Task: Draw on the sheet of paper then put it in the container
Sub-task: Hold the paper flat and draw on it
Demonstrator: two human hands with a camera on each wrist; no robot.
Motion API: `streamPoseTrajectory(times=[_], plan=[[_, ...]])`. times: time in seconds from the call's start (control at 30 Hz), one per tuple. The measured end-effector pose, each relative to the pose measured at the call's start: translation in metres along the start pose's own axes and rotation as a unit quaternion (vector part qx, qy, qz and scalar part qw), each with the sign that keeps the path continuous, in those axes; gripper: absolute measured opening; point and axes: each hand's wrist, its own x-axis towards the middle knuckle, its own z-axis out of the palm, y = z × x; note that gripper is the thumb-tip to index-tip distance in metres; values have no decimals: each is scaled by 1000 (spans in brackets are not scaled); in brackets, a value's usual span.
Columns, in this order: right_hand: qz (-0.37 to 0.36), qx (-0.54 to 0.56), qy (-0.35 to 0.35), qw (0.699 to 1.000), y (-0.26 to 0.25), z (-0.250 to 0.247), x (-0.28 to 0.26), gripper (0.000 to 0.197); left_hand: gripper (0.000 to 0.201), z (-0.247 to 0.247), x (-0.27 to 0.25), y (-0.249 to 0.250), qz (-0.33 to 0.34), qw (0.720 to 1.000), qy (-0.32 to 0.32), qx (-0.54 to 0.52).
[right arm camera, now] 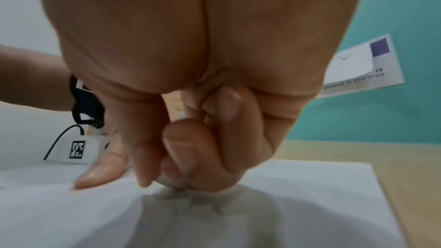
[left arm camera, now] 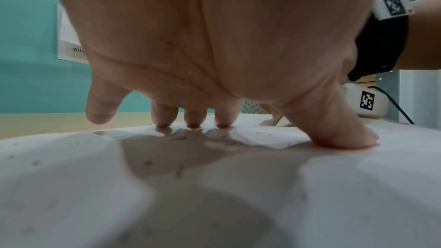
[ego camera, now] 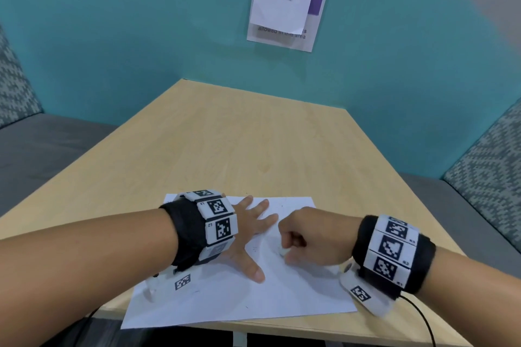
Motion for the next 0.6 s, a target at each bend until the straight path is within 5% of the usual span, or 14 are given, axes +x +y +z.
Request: streamPoseTrajectory(times=[0.13, 0.3, 0.47, 0.6], plan=[[49, 0, 48, 998, 22, -18, 5, 16, 120, -3, -1, 1, -1, 1000, -1, -5], [2, 2, 1, 1000, 5, 0, 1, 19, 119, -3, -2, 1, -6, 1000, -3, 2], [83, 2, 38, 996, 33, -20, 3, 13, 121, -4, -3, -2, -6, 1000, -6, 29], [69, 13, 36, 997, 32, -14, 6, 11, 120, -19, 7, 17, -4, 998, -16, 60]])
